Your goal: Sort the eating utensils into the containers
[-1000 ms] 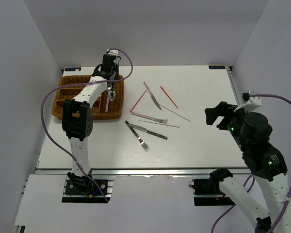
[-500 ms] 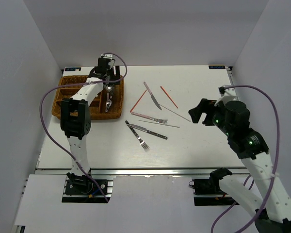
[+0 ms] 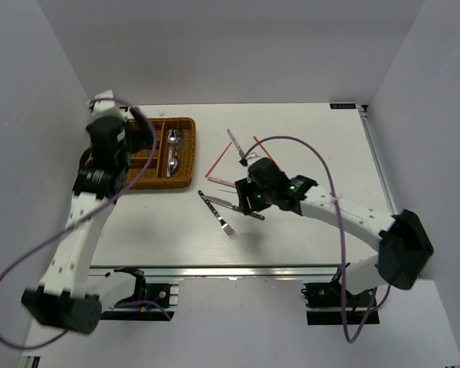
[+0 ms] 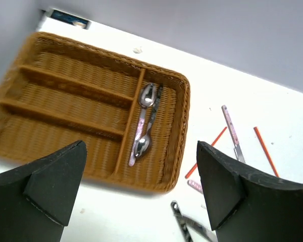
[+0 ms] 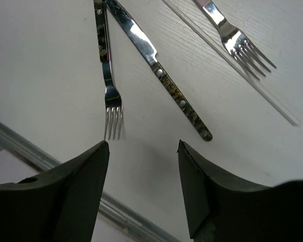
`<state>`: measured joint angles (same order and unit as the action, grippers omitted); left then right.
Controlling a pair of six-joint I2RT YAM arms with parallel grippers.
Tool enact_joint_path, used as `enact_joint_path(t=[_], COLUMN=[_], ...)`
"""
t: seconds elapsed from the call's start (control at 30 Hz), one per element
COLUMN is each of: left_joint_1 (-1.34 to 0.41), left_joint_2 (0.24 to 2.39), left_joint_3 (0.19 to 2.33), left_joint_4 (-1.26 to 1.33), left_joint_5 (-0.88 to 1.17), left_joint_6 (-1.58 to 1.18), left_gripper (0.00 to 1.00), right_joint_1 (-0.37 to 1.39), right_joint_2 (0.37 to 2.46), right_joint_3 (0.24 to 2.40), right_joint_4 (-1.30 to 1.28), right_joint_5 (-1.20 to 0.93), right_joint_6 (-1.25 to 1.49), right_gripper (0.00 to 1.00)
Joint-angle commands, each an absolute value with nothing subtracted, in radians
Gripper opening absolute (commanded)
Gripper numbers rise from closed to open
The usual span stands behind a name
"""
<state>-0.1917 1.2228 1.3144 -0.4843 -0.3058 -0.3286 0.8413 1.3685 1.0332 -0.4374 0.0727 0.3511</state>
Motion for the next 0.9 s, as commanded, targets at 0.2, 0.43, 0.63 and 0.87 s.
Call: enact_joint_path(t=[0.2, 0.43, 0.63, 0.87], left_joint_1=[-0.193, -0.193, -0.195, -0.193], left_joint_2=[0.864, 0.73, 0.733, 0.739], left_joint_3=[0.876, 0.767, 0.753, 0.773], left_joint_4=[-0.58, -0.537, -0.523, -0.531], left_joint_5=[-0.302, -0.264, -0.236, -0.196], left_joint_6=[-0.331, -0.347, -0.347, -0.356], left_gripper=[0.98, 0.98, 0.98, 0.98], right_joint_1=[0.884, 0.838, 0.831, 0.831], right_joint_2=[1.68, 1.819, 1.848, 1.78], right_joint_3=[1.175, 1.203, 1.144, 1.081], right_joint_4=[-0.298, -0.285, -0.279, -0.259], right_joint_5=[0.137, 0.039, 0.021, -0.035], right_joint_6=[0.043, -0.081, -0.117, -0.135], right_gripper=[0.56, 0.47, 0.4, 0.02])
